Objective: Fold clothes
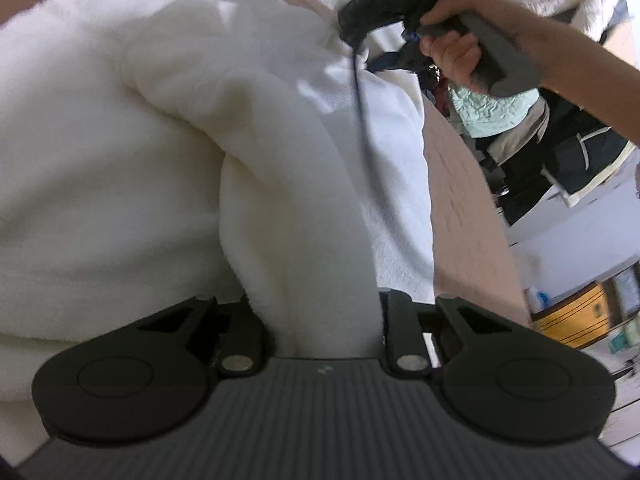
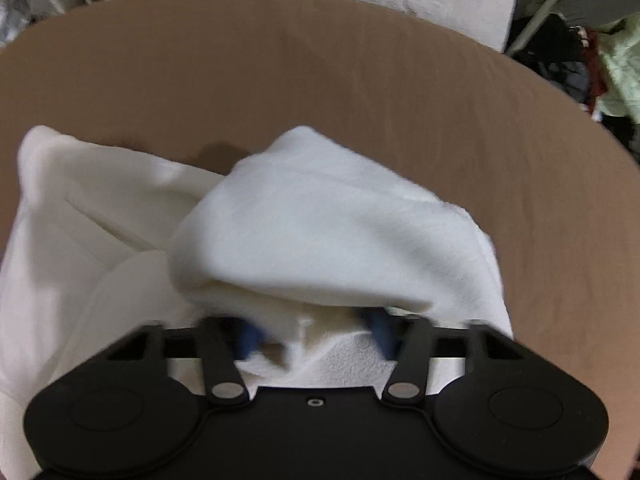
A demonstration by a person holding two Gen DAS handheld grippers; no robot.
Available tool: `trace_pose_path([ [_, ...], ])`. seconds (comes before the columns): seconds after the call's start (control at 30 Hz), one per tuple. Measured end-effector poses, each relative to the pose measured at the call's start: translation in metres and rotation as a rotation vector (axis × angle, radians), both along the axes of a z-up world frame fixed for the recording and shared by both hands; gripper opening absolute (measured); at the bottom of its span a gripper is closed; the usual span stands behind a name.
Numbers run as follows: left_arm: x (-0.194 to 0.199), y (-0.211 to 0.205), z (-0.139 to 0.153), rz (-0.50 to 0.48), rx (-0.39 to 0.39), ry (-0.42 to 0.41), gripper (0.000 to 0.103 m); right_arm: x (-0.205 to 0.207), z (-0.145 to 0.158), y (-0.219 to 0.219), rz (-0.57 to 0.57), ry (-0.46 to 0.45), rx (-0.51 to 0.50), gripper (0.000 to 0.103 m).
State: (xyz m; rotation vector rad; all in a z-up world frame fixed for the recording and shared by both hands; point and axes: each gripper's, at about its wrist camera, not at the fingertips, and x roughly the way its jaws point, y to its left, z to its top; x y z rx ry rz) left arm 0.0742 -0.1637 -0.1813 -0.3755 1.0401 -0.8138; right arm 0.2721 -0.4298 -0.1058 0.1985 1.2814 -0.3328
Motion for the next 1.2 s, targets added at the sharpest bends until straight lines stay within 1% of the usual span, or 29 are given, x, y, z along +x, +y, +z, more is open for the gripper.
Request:
trace_pose_path([
  [0.03, -0.003, -0.002, 0.006, 0.0, 0.025, -0.033, 0.018, -0.007, 0.003, -0.002, 0.01, -0.038, 0.019, 0.022],
  [0.07, -0.007, -0.004, 0.011, 0.003, 0.05, -0.066, 0.017, -0.015, 0.007, -0.005, 0.017, -0.085, 0.039, 0.018],
  [0.17, -0.018, -0.007, 0.03, 0.019, 0.119, -0.155, 0.016, -0.04, 0.027, -0.01, 0.055, -0.217, 0.088, 0.016],
  [0.23, -0.024, -0.005, 0.046, 0.037, 0.149, -0.198, 0.016, -0.054, 0.047, -0.011, 0.088, -0.303, 0.122, 0.015],
  [0.3, -0.03, 0.0, 0.064, 0.065, 0.184, -0.261, 0.016, -0.062, 0.069, -0.01, 0.112, -0.378, 0.15, 0.015],
  [0.4, -0.039, 0.019, 0.089, 0.142, 0.226, -0.35, 0.016, -0.065, 0.103, -0.008, 0.138, -0.487, 0.195, 0.015],
  [0.5, -0.05, 0.044, 0.114, 0.275, 0.314, -0.487, 0.016, -0.058, 0.132, 0.006, 0.198, -0.594, 0.263, 0.015],
  [0.57, -0.055, 0.059, 0.127, 0.35, 0.377, -0.571, 0.016, -0.047, 0.142, 0.023, 0.256, -0.668, 0.312, 0.015],
  [0.6, -0.049, 0.064, 0.124, 0.349, 0.406, -0.567, 0.017, -0.04, 0.142, 0.034, 0.266, -0.673, 0.32, 0.015],
  [0.63, -0.035, 0.071, 0.113, 0.332, 0.415, -0.499, 0.018, -0.032, 0.138, 0.046, 0.261, -0.655, 0.317, 0.018],
  [0.67, -0.018, 0.078, 0.096, 0.326, 0.4, -0.389, 0.019, -0.025, 0.134, 0.058, 0.256, -0.638, 0.314, 0.024],
  [0.7, 0.002, 0.087, 0.072, 0.321, 0.373, -0.243, 0.02, -0.015, 0.125, 0.067, 0.241, -0.599, 0.303, 0.025],
  [0.73, 0.019, 0.098, 0.05, 0.324, 0.332, -0.113, 0.023, -0.01, 0.115, 0.073, 0.227, -0.561, 0.277, 0.025],
  [0.77, 0.031, 0.11, 0.031, 0.336, 0.283, -0.012, 0.03, -0.008, 0.104, 0.08, 0.218, -0.535, 0.246, 0.026],
  [0.8, 0.041, 0.126, 0.019, 0.359, 0.2, 0.079, 0.031, -0.005, 0.094, 0.086, 0.209, -0.508, 0.214, 0.026],
  [0.83, 0.047, 0.142, 0.015, 0.382, 0.116, 0.141, 0.032, -0.009, 0.085, 0.088, 0.206, -0.487, 0.197, 0.026],
  [0.87, 0.049, 0.152, 0.016, 0.399, 0.071, 0.165, 0.032, -0.017, 0.077, 0.088, 0.209, -0.471, 0.19, 0.026],
  [0.9, 0.05, 0.157, 0.02, 0.407, 0.066, 0.159, 0.034, -0.025, 0.069, 0.088, 0.211, -0.454, 0.182, 0.026],
  [0.93, 0.049, 0.159, 0.024, 0.411, 0.083, 0.14, 0.036, -0.033, 0.061, 0.089, 0.213, -0.438, 0.174, 0.027],
  [0.97, 0.048, 0.161, 0.028, 0.415, 0.099, 0.121, 0.042, -0.047, 0.053, 0.086, 0.216, -0.422, 0.193, 0.027],
  [1.07, 0.045, 0.163, 0.029, 0.415, 0.114, 0.11, 0.041, -0.099, 0.034, 0.076, 0.236, -0.379, 0.29, 0.027],
  [1.13, 0.042, 0.165, 0.028, 0.408, 0.131, 0.097, 0.041, -0.135, 0.024, 0.076, 0.266, -0.378, 0.301, 0.028],
  [1.2, 0.039, 0.169, 0.027, 0.405, 0.148, 0.099, 0.041, -0.165, 0.019, 0.073, 0.297, -0.38, 0.285, 0.028],
])
